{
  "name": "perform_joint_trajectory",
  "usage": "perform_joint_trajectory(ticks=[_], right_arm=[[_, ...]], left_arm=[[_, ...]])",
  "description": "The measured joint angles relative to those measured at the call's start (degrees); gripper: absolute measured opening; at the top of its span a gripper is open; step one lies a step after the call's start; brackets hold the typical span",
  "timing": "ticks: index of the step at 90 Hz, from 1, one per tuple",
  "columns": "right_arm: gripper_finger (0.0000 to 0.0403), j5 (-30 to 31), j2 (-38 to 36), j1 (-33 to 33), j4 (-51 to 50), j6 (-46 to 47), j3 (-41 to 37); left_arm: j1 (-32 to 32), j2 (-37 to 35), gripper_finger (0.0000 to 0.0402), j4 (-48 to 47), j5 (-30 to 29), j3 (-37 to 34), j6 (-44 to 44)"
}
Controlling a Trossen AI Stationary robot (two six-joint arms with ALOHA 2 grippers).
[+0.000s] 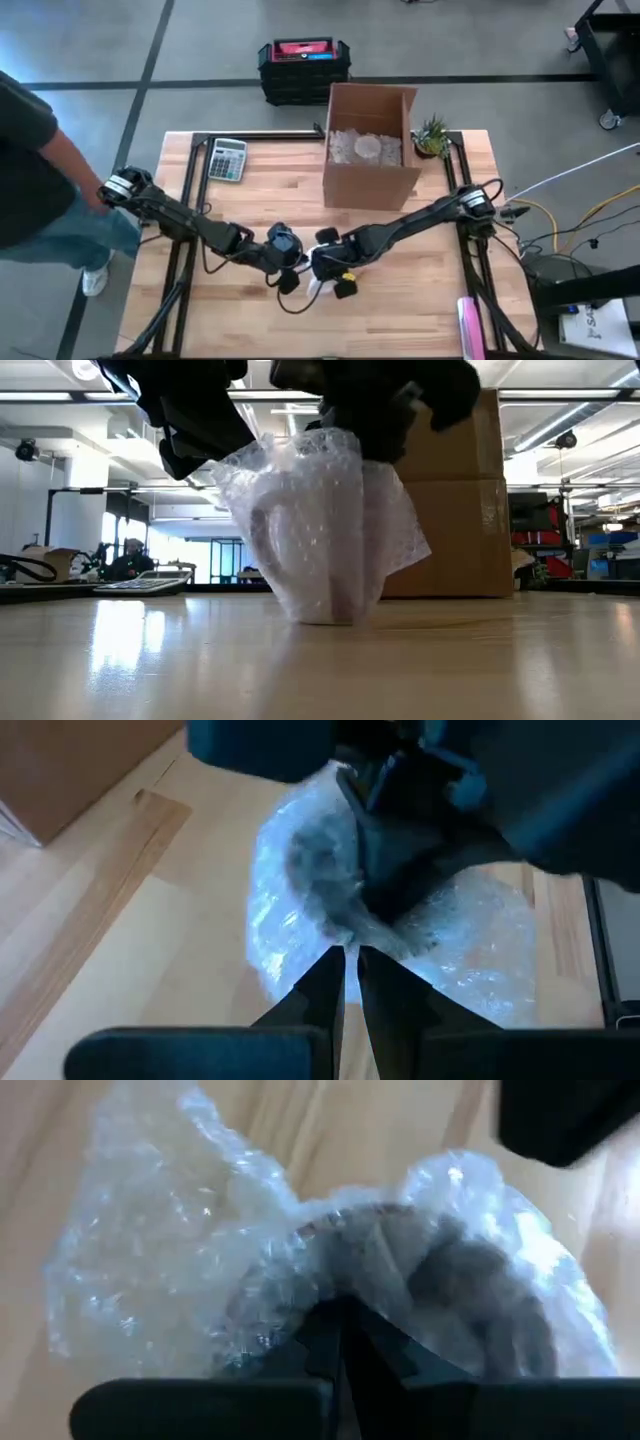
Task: Wrap mug
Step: Wrap the purple mug with the transparent bubble wrap
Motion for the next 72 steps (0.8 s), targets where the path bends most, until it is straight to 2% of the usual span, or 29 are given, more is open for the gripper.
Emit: perform_joint_trajectory(ticks=[15, 43, 55, 64, 72], right_arm=[[0.0000, 0.03, 1.01, -0.09, -2.81, 0.07, 1.20], [0.0008, -1.08, -4.70, 0.02, -14.72, 2.60, 9.57], [0.0058, -3.59, -5.05, 0.41, -21.48, 4.22, 12.37], [0.0118, -7.01, -5.66, 2.02, -22.92, 6.51, 12.33], [0.0173, -5.72, -5.60, 3.83, -22.70, 7.44, 10.54]], left_arm=[[-0.02, 0.17, 0.0020, -0.02, 0.06, 0.00, -0.02], [-0.27, -2.05, 0.0020, -0.10, 0.24, 0.15, 0.49], [-0.65, -3.37, 0.0020, -1.21, 0.24, 0.13, 0.55], [-1.40, -3.77, 0.0020, -2.20, 0.28, 0.13, 0.32], [-2.22, -3.82, 0.0020, -2.64, 0.35, 0.13, -0.03]])
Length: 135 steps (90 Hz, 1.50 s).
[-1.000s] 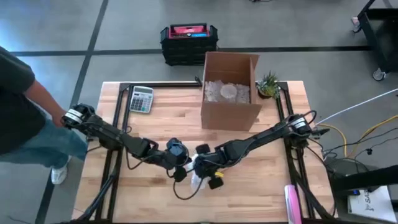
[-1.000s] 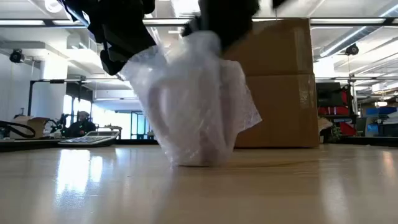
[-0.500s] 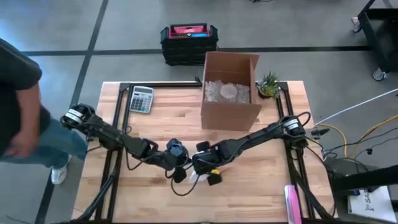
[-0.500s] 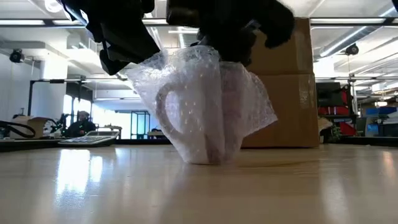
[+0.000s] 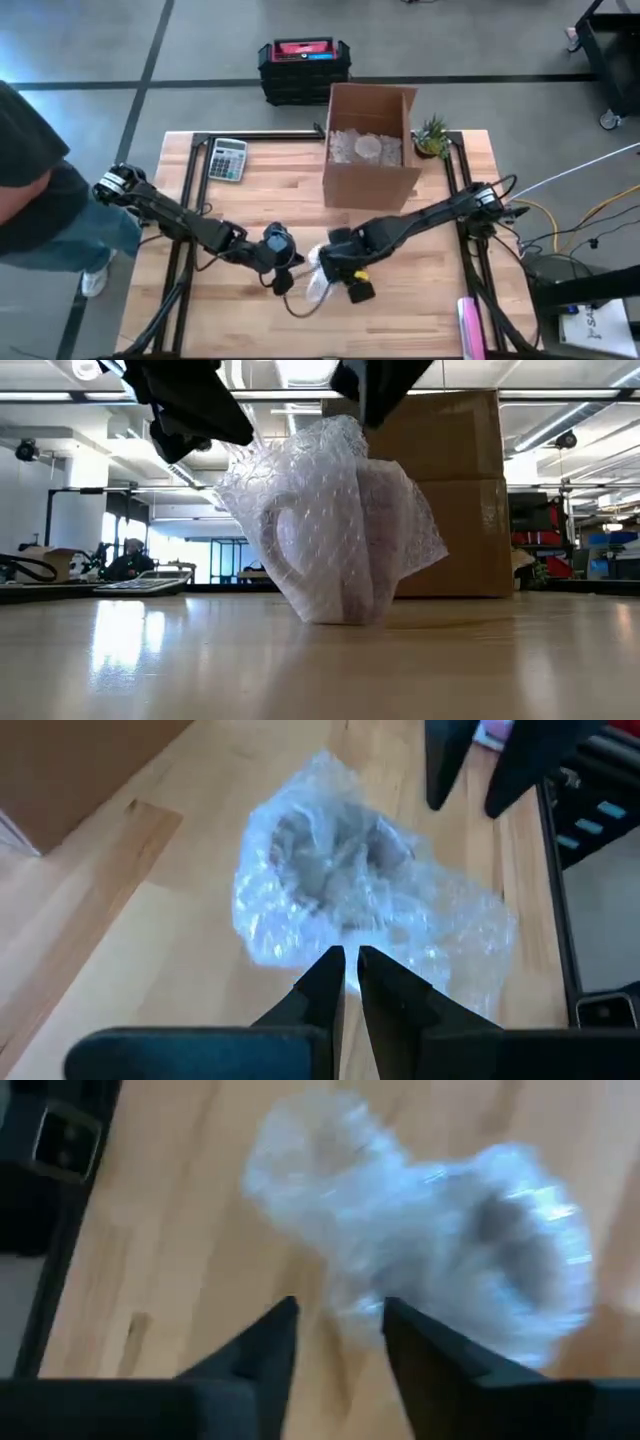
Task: Wrap mug
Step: Wrap the purple mug with the transparent bubble wrap, then put the wrapped purple mug into the cardboard box
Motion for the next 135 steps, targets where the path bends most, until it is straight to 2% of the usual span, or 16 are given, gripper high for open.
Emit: perform_joint_trajectory(ticks=[17, 24, 32, 38, 44, 53, 61, 64, 78, 89, 100, 107, 114, 127, 135], right_arm=[[0.0253, 7.45, 2.75, 0.70, 4.60, 0.86, -3.83], [0.0267, 7.18, 4.50, 0.34, 6.52, 0.89, -4.65], [0.0264, 7.20, 6.52, 0.30, 7.76, 0.46, -4.73], [0.0247, 7.30, 7.77, 0.30, 8.36, -0.56, -4.65], [0.0213, 8.22, 8.71, 0.32, 8.86, -1.20, -4.65], [0.0131, 8.68, 8.86, 0.48, 8.93, -1.38, -4.64], [0.0040, 8.06, 7.75, 0.67, 8.23, -2.08, -4.20], [0.0022, 7.84, 6.89, 0.75, 7.65, -2.46, -3.92], [0.0026, 8.07, 0.09, 0.98, 6.14, -4.15, 1.00], [0.0008, 9.13, -5.98, 0.62, 4.96, -8.45, 4.36], [0.0009, 17.80, -12.65, -0.87, 5.53, -12.96, 8.07], [0.0008, 23.11, -15.96, -3.82, 6.28, -15.60, 10.60], [0.0006, 25.34, -17.96, -8.43, 6.06, -16.53, 12.46], [0.0003, 22.41, -19.95, -22.66, 4.29, -14.10, 13.17], [0.0002, 14.92, -19.50, -33.58, -0.17, -10.60, 12.58]], left_arm=[[-1.91, 0.90, 0.0020, -0.02, 0.96, -0.05, -1.76], [-2.59, 1.37, 0.0020, 0.35, 0.92, -0.13, -3.10], [-3.64, 2.03, 0.0020, 0.35, 0.90, -0.15, -4.82], [-4.16, 2.75, 0.0020, 0.88, 0.90, -0.15, -5.32], [-4.67, 3.32, 0.0020, 0.63, 0.90, -0.15, -5.45], [-5.05, 4.04, 0.0020, 1.10, 0.89, -0.15, -6.02], [-5.19, 4.11, 0.0020, 1.08, 0.87, -0.15, -6.00], [-5.19, 4.09, 0.0020, 1.26, 0.85, -0.15, -6.01], [-5.46, 3.00, 0.0020, 1.21, 0.81, -0.14, -5.55], [-5.67, 2.19, 0.0020, 1.01, 0.77, -0.13, -4.64], [-5.65, 1.70, 0.0020, 1.13, 0.74, -0.13, -3.84], [-5.62, 1.70, 0.0020, 0.99, 0.74, -0.11, -3.75], [-5.60, 1.70, 0.0020, 1.05, 0.72, -0.13, -3.65], [-5.60, 1.70, 0.0020, 1.43, 0.71, -0.13, -3.75], [-5.60, 1.84, 0.0020, 1.43, 0.69, -0.12, -3.77]])
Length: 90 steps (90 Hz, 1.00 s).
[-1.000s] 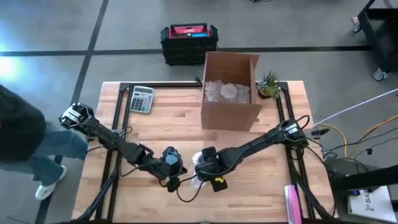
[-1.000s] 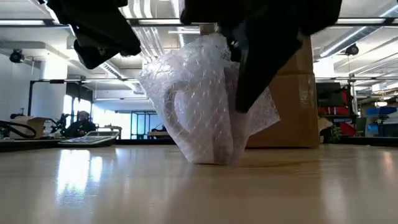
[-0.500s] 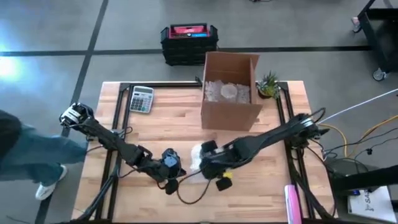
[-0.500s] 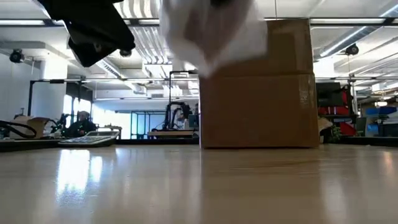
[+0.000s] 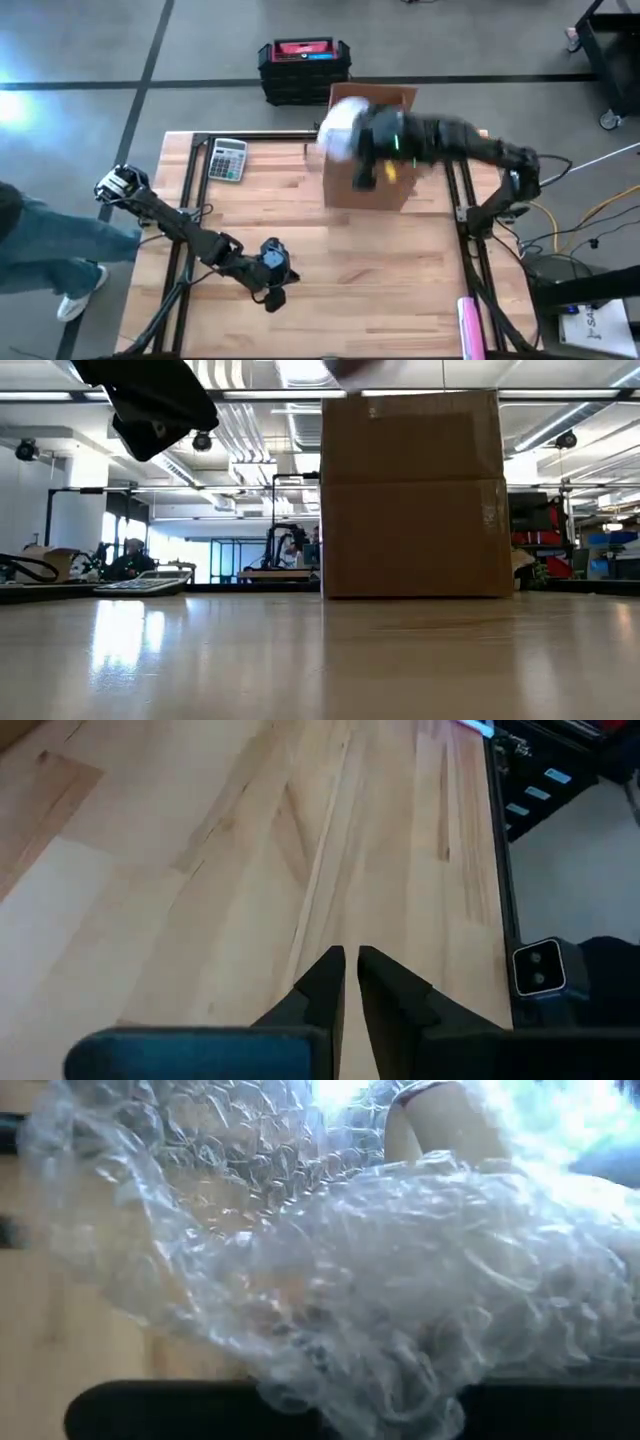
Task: Wrap mug
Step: Put the wrapped purple mug into the cardboard box
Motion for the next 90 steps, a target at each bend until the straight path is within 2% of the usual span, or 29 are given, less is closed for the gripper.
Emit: perform_joint_trajectory(ticks=[9, 18, 25, 46, 55, 68, 79, 90], right_arm=[[0.0001, -6.31, 2.57, -9.08, -4.18, 2.39, -2.11], [0.0001, -12.07, 4.25, -13.37, -5.48, 3.81, -6.21], [0.0001, -17.83, 4.21, -14.66, -5.18, 3.87, -9.96], [0.0012, -22.95, 3.62, -14.16, -1.78, 5.50, -17.22], [0.0046, -23.11, 3.64, -14.25, 0.14, 6.19, -18.48], [0.0127, -22.22, 3.66, -14.24, 1.38, 6.37, -18.49], [0.0190, -22.56, 3.88, -14.27, -1.70, 5.77, -14.90], [0.0230, -21.99, 3.53, -14.21, -4.19, 3.94, -10.08]], left_arm=[[0.00, 0.00, 0.0020, 0.17, -0.08, 0.01, -0.04], [-0.13, 0.00, 0.0020, 0.42, -0.08, 0.01, -0.11], [-0.22, 0.00, 0.0020, 0.47, -0.10, 0.01, -0.22], [-0.24, 0.02, 0.0020, 0.56, -0.10, 0.01, -0.09], [-0.24, 0.02, 0.0020, 0.58, -0.12, 0.01, -0.07], [-0.23, 0.02, 0.0020, 0.61, -0.10, 0.01, -0.23], [-0.31, 0.02, 0.0020, 0.71, -0.08, 0.01, -0.46], [-0.31, 0.02, 0.0020, 0.74, -0.04, 0.01, -0.46]])
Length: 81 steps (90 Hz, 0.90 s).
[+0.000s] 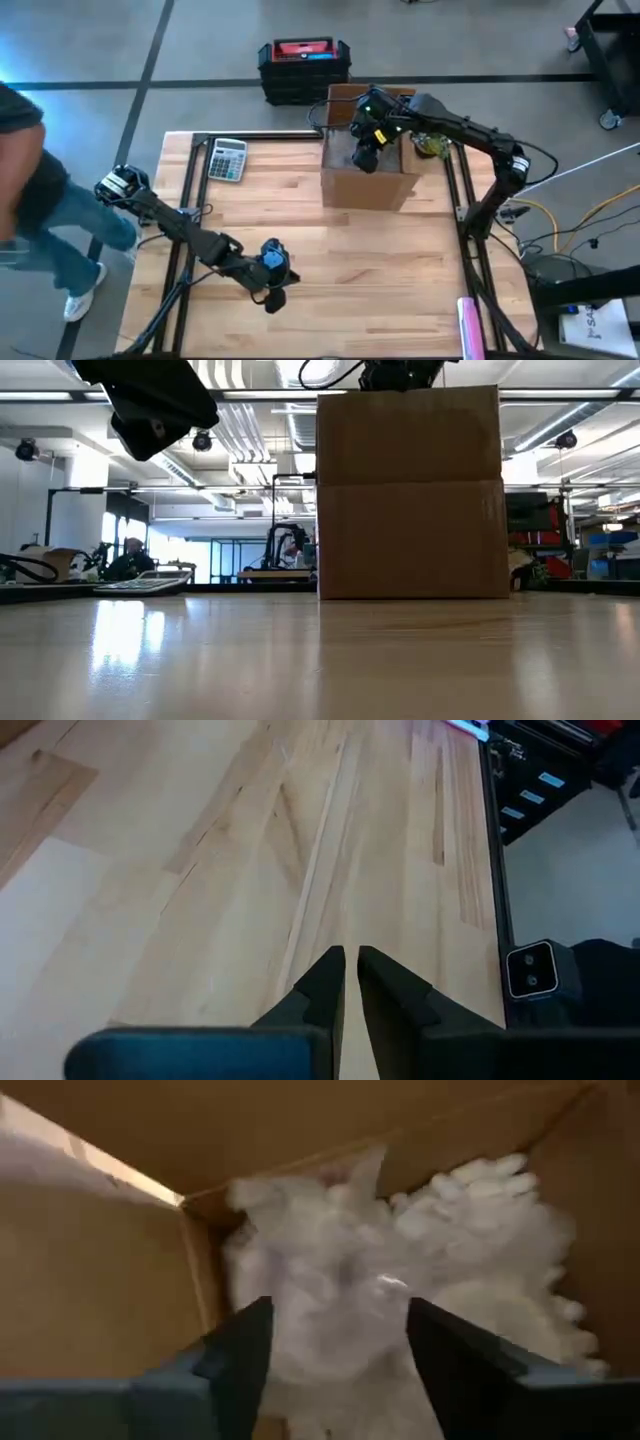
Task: Wrap mug
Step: Put the wrapped purple mug into the cardboard box, then return to Home Position
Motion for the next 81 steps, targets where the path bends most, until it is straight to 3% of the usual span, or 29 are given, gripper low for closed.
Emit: perform_joint_trajectory(ticks=[16, 33, 56, 72, 81], right_arm=[[0.0251, -1.27, -2.62, 0.32, -0.71, -0.10, 6.43], [0.0238, -2.21, -5.89, 2.80, -2.91, -0.74, 7.35], [0.0199, -2.64, -14.11, 8.50, -0.67, 0.95, -0.61], [0.0179, -2.60, -22.69, 14.03, 7.32, 3.80, -10.07], [0.0170, -2.80, -27.01, 17.73, 12.71, 6.02, -16.70]], left_arm=[[0.02, -0.02, 0.0020, 0.02, 0.01, 0.00, 1.48], [0.37, -0.98, 0.0020, 0.01, -0.87, 0.00, 5.70], [4.46, -8.40, 0.0020, 0.39, -0.80, -1.04, 16.82], [13.87, -14.97, 0.0020, 5.37, 8.10, -8.24, 20.57], [18.04, -19.44, 0.0020, 9.04, 10.07, -13.58, 21.40]])
